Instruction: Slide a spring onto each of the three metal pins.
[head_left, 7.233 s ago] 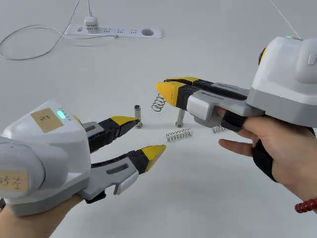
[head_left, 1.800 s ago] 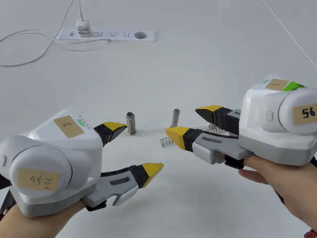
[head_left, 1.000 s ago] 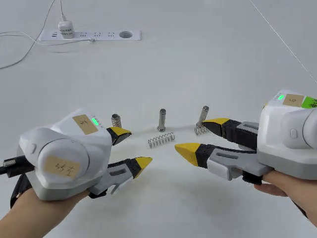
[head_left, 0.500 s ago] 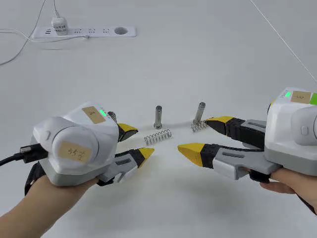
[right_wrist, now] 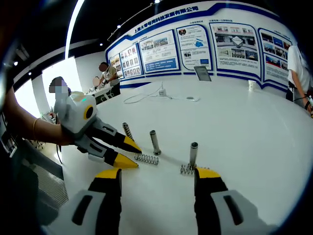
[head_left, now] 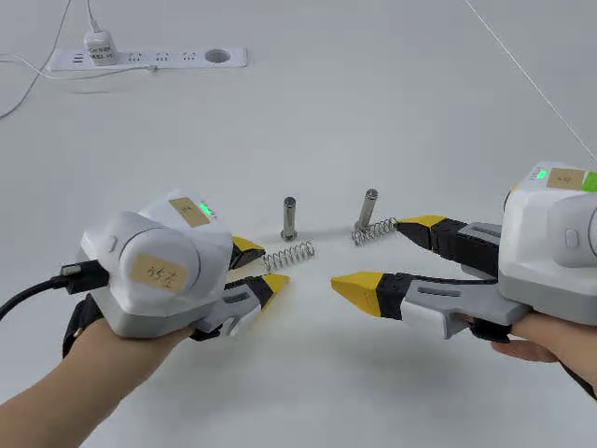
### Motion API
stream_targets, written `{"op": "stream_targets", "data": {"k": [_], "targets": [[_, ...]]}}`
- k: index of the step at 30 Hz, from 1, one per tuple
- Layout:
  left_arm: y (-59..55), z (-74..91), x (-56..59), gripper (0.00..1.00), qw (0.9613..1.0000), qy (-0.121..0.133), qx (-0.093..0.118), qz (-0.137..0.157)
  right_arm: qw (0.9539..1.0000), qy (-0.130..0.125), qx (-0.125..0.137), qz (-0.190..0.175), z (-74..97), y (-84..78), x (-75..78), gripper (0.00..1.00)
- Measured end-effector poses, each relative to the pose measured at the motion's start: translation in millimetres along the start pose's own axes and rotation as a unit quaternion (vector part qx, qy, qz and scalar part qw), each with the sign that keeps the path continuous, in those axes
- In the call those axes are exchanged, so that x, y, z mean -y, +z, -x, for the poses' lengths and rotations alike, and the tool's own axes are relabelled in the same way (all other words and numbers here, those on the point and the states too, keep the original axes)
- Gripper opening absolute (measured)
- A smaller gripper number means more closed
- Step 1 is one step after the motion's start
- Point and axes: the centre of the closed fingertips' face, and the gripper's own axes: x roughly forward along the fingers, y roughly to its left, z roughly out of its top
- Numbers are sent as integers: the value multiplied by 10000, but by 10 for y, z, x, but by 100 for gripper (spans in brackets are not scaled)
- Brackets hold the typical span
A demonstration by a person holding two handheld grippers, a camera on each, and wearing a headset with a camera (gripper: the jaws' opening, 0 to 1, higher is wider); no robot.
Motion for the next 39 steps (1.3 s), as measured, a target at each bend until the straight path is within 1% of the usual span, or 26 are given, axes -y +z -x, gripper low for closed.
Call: {"op": "stream_targets", "data": {"k": [3, 6, 12, 15, 19, 22, 24, 27, 33, 34, 36, 37, 39], "targets": [[7, -13, -10, 18, 10000, -2, 14, -27, 10000, -9, -3, -3, 11, -3, 1, 62], [10, -15, -4, 12, 10000, -8, 10, -37, 10000, -38, -11, -10, 23, -9, 12, 62], [11, -12, 5, 10, 10000, 8, 41, -74, 10000, -81, -10, -41, 42, -9, 21, 62], [4, -4, 30, 10, 9999, -51, 77, -41, 10000, -89, 0, -46, 50, 2, 14, 62], [1, 14, 46, 10, 9999, -66, 85, -29, 9999, -85, 44, -85, 57, 28, 8, 62], [19, 48, 55, 9, 9999, -58, 153, 8, 9999, -86, 64, -118, 60, 51, 8, 62], [34, 78, 59, 9, 9997, -60, 212, 83, 9998, -88, 103, -147, 64, 79, 7, 62], [54, 128, 67, 9, 9996, -44, 275, 102, 9993, -88, 191, -308, 68, 129, 9, 61], [165, 253, 102, 9, 9987, -30, 490, 140, 9977, -32, 375, -562, 69, 260, -19, 58], [202, 280, 115, 9, 9982, -32, 570, 160, 9976, -12, 404, -569, 66, 287, -34, 58], [245, 313, 129, 9, 9977, -26, 652, 181, 9972, 23, 443, -594, 60, 323, -57, 57], [288, 336, 144, 9, 9970, -39, 745, 215, 9968, 59, 488, -624, 55, 352, -75, 56], [343, 366, 157, 9, 9960, -39, 853, 256, 9958, 93, 542, -731, 45, 390, -93, 55]]}}
